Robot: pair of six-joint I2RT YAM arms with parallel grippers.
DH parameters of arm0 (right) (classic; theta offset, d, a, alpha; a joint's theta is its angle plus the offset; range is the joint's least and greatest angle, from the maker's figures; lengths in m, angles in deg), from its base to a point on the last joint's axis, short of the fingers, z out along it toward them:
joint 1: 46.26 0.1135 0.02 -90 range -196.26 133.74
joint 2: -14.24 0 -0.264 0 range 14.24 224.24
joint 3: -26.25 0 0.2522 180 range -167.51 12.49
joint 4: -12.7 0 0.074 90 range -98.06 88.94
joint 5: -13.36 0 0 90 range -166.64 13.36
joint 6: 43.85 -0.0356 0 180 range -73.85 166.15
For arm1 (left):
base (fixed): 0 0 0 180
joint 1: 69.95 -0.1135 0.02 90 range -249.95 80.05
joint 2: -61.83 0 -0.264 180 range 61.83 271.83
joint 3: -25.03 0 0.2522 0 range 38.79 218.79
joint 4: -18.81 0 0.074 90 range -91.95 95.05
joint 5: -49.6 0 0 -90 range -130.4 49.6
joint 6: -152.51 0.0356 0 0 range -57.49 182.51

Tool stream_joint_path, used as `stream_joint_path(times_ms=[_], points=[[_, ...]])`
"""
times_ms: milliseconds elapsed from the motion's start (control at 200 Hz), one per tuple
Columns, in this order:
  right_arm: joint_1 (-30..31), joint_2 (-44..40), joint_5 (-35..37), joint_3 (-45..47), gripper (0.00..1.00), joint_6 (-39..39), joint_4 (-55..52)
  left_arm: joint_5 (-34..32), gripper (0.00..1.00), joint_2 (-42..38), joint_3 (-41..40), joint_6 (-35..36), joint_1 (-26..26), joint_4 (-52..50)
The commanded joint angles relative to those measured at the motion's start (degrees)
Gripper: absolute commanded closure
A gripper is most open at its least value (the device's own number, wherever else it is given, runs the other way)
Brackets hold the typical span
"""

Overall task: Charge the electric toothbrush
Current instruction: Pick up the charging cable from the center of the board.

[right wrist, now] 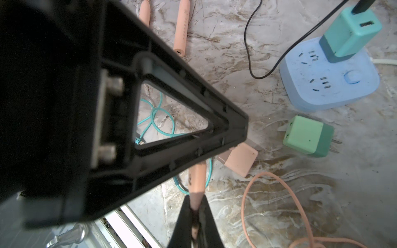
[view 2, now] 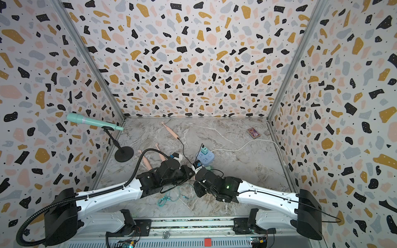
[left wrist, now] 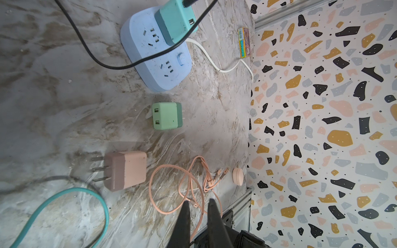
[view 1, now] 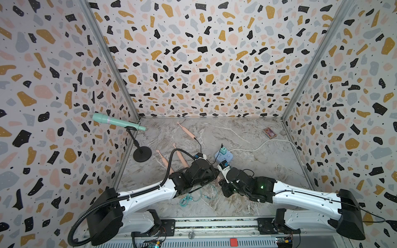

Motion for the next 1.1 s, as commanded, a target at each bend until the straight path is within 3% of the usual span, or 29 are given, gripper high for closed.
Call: stream_joint_path(times_ms=[0, 75, 105, 155, 255, 360, 621, 1091], points=[[0.16, -0.67, 0.54, -2.83, 0.89, 0.49, 0.76, -0.08, 1.00, -0.45, 0.89, 0.45, 0.68, -1.13], [0.16, -2.35, -0.22, -2.21, 0.52, 1.43, 1.06, -1.27, 1.00, -1.70, 0.44, -0.66, 0.60, -1.13], [0.14, -3.48, -0.33, -1.26, 0.42, 1.85, 1.88, -1.76, 1.00, -2.37, 0.07, -1.25, 0.59, -0.83], [0.16, -5.99, -1.13, 1.39, 0.32, 2.38, 4.54, -2.47, 1.00, -3.28, -0.62, -2.35, 0.59, -0.22], [-0.07, -11.34, -4.80, 7.35, 0.24, 3.24, 12.65, -2.44, 1.00, -4.83, -2.33, -5.53, 0.42, 2.09], [-0.39, -16.99, -7.42, 14.55, 0.22, 2.77, 21.59, -2.44, 1.00, -7.55, -6.13, -10.64, 0.02, 6.67], [-3.84, -30.02, -10.92, 28.01, 0.31, 2.90, 40.27, -3.32, 1.00, -13.49, -11.83, -19.22, -0.47, 12.73], [-5.15, -15.36, -14.63, 26.95, 0.46, 4.23, 54.63, -2.26, 1.00, -13.50, -13.15, -21.65, -0.47, 15.64]])
